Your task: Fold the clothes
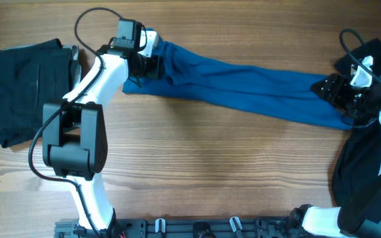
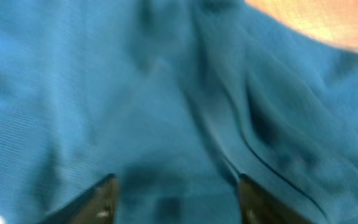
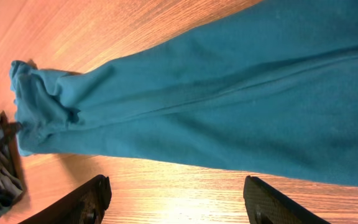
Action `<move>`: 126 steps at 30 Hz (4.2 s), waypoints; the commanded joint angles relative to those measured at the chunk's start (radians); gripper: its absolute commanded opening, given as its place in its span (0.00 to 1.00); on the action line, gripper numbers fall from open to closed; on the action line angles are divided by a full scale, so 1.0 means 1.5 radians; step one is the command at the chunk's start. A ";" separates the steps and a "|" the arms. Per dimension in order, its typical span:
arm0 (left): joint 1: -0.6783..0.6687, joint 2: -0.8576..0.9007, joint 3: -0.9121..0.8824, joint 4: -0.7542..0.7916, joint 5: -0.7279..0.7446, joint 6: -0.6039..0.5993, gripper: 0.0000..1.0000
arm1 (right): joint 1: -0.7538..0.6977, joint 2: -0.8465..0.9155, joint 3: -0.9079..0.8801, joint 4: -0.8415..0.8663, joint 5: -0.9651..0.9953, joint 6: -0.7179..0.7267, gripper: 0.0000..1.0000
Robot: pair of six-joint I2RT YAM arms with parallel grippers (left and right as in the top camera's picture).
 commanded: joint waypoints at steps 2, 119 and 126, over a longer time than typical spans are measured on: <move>0.061 0.033 0.008 0.019 0.039 -0.020 0.17 | 0.010 -0.003 -0.004 0.005 0.050 0.041 0.72; 0.051 0.179 0.094 -0.182 0.223 -0.034 0.95 | 0.354 0.246 0.077 0.127 0.149 0.170 0.10; 0.012 0.235 0.095 -0.136 0.220 -0.034 0.29 | 0.354 0.246 0.077 0.122 0.149 0.170 0.05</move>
